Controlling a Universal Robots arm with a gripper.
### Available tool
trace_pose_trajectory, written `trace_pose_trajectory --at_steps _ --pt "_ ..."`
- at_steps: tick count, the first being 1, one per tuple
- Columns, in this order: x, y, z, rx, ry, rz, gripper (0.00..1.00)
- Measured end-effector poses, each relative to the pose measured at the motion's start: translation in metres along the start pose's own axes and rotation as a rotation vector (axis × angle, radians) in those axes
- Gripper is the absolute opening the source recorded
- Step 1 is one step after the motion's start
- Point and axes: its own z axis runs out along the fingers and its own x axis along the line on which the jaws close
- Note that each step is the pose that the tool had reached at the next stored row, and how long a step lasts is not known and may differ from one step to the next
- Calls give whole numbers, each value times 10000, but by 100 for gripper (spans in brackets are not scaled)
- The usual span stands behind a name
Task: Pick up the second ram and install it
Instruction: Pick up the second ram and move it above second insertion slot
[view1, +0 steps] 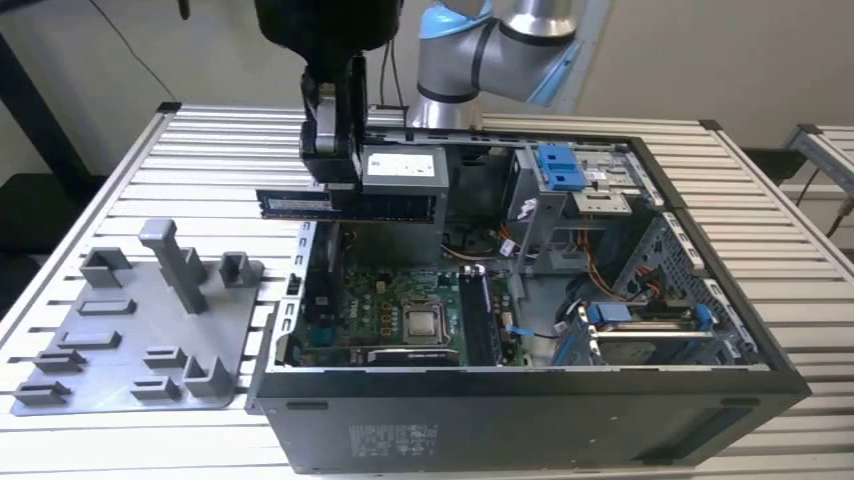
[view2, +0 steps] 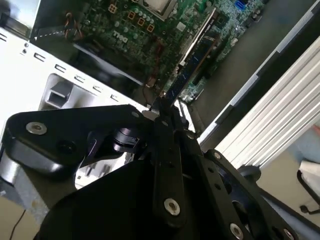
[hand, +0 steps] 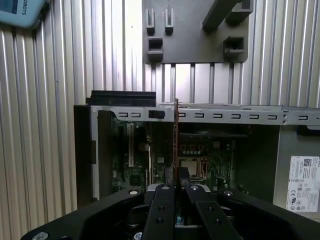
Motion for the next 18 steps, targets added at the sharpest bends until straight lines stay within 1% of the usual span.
trace_pose_trajectory --at_steps 18 --pt "2 -551 5 0 0 0 14"
